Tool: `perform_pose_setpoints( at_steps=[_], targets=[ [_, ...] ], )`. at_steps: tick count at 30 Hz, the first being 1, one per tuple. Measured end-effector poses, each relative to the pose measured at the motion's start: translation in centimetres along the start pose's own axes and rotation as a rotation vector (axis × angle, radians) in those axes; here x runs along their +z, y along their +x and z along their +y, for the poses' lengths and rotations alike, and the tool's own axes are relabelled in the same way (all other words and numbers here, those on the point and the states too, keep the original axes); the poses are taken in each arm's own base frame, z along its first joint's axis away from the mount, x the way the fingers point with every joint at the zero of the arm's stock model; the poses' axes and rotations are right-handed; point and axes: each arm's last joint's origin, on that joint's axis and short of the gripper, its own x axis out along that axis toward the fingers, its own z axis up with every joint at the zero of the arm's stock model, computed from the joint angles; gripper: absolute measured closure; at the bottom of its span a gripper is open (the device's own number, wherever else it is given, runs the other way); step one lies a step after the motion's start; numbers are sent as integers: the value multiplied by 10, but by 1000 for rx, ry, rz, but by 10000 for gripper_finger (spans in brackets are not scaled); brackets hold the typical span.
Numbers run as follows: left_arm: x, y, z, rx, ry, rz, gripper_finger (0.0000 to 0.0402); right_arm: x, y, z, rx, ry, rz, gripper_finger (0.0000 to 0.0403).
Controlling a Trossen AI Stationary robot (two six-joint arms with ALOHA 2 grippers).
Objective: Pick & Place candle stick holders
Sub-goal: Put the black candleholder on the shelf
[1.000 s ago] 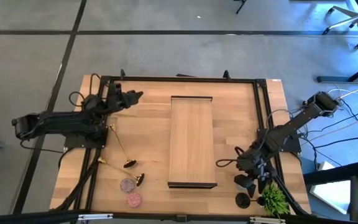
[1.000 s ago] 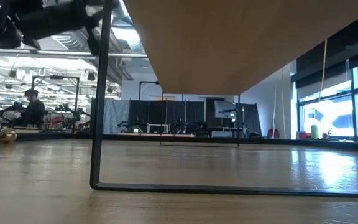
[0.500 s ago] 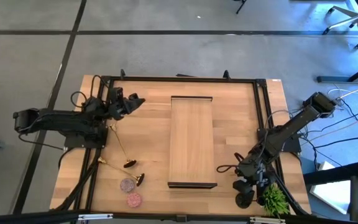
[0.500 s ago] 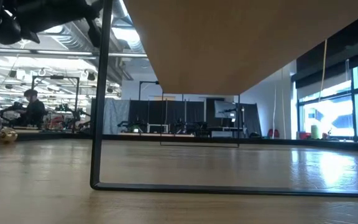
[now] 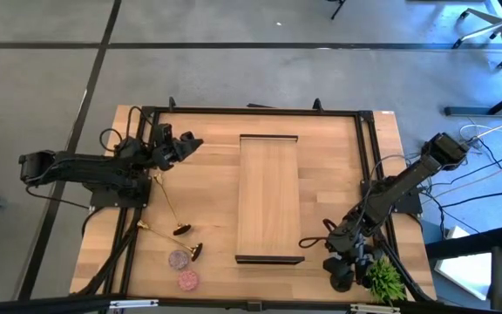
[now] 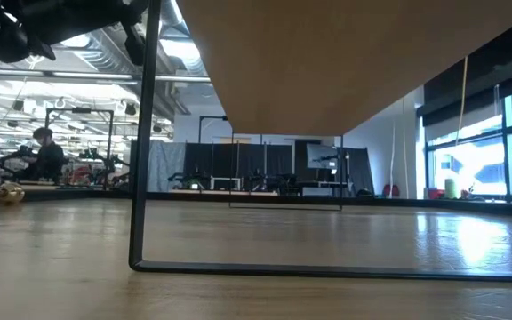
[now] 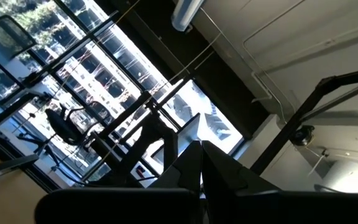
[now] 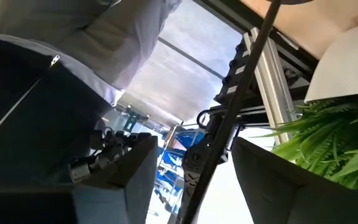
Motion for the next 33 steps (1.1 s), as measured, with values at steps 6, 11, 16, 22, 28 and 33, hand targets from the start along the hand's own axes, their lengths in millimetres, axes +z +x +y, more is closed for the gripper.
perform_pose_setpoints(
  at_steps=[6,11,16,22,28,33],
  targets=[
    [-1,0,1,13,0,9,396,0,0,-1,-10,-1,8,252],
    [-3,0,4,42,-3,31,396,3,0,-5,-38,22,-22,298],
    [-4,0,5,49,-9,36,396,4,-1,-8,-65,32,-34,338],
    [-4,0,6,63,3,37,396,4,-1,-7,-62,36,-37,365],
    [-5,-1,9,111,4,34,395,-8,-5,10,-9,-28,-46,369],
    [-7,0,11,123,6,41,395,-25,-13,26,-5,-73,-45,369]
  ],
)
